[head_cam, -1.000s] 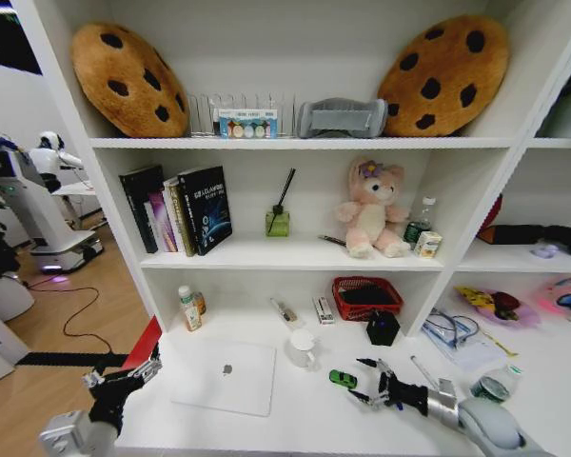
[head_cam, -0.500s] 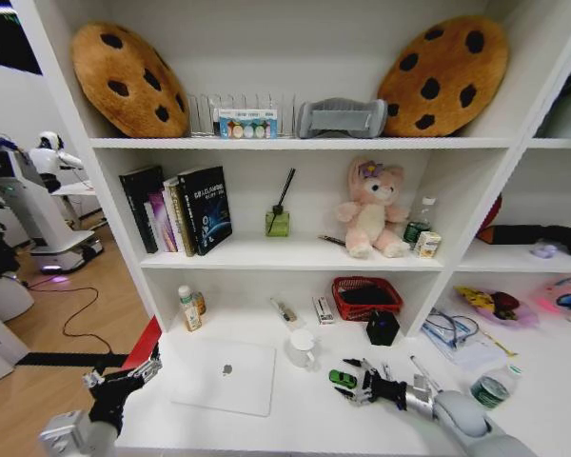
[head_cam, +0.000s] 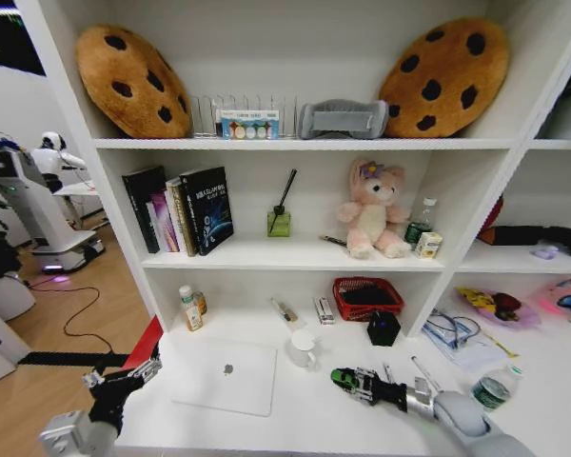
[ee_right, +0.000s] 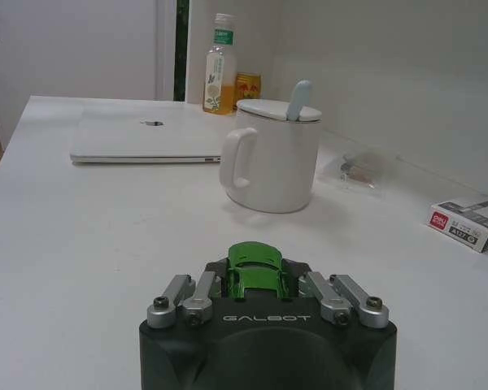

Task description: Organize the objects on the table.

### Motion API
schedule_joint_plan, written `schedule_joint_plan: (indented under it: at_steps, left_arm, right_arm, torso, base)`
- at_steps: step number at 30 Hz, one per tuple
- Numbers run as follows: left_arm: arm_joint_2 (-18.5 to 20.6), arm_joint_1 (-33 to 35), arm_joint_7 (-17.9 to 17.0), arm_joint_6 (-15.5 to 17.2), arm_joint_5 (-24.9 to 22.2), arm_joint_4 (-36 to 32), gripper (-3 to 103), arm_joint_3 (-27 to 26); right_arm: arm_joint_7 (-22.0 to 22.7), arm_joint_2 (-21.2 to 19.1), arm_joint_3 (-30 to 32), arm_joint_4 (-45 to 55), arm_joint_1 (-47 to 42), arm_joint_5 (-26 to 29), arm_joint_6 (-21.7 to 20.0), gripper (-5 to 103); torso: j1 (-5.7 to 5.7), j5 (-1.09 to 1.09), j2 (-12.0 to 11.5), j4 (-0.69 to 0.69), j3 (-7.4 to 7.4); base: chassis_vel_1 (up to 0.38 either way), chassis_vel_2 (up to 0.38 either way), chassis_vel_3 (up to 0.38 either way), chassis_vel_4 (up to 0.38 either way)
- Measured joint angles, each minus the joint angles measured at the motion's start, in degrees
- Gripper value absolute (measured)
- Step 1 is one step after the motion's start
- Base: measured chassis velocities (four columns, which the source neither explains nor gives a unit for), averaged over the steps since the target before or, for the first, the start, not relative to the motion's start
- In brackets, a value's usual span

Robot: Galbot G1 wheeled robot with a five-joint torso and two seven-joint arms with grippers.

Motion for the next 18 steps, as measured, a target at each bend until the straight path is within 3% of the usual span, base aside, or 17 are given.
schedule_joint_plan:
  at_steps: [10, 12, 15, 16, 18]
  left_arm:
    - [0.0, -0.01, 0.01, 0.0, 0.0, 0.0, 100, 0.0]
    - [0.0, -0.01, 0.02, 0.0, 0.0, 0.01, 100, 0.01]
    - [0.01, -0.01, 0.01, 0.0, 0.0, 0.01, 100, 0.0]
    - [0.01, 0.0, 0.01, 0.0, 0.0, 0.01, 100, 0.01]
    - [0.0, -0.01, 0.09, -0.01, 0.0, 0.01, 100, 0.02]
  right_arm:
    - [-0.18, -1.31, 5.57, 5.73, -2.39, 5.92, -0.67, 35]
    - [2.6, -5.85, 9.15, 13.82, -2.05, 11.44, -3.0, 35]
    - [4.81, -8.18, 9.97, 16.51, -1.02, 14.0, -4.21, 35]
    - [9.34, -12.32, 10.54, 19.87, 1.87, 18.26, -6.41, 35]
    - [14.11, -17.82, 9.51, 22.5, 8.99, 24.9, -10.83, 35]
  torso:
    - [0.01, 0.01, -0.01, -0.04, 0.01]
    - [0.01, -0.01, -0.01, -0.03, 0.0]
    - [0.01, -0.02, -0.01, -0.02, 0.0]
    - [0.01, -0.04, -0.01, 0.01, 0.0]
    - [0.01, -0.02, -0.01, 0.0, 0.0]
  base:
    - [0.0, 0.0, 0.0, 0.0]
    - [0.0, 0.0, 0.0, 0.0]
    - [0.0, 0.0, 0.0, 0.0]
    - [0.0, 0.0, 0.0, 0.0]
    - [0.0, 0.0, 0.0, 0.0]
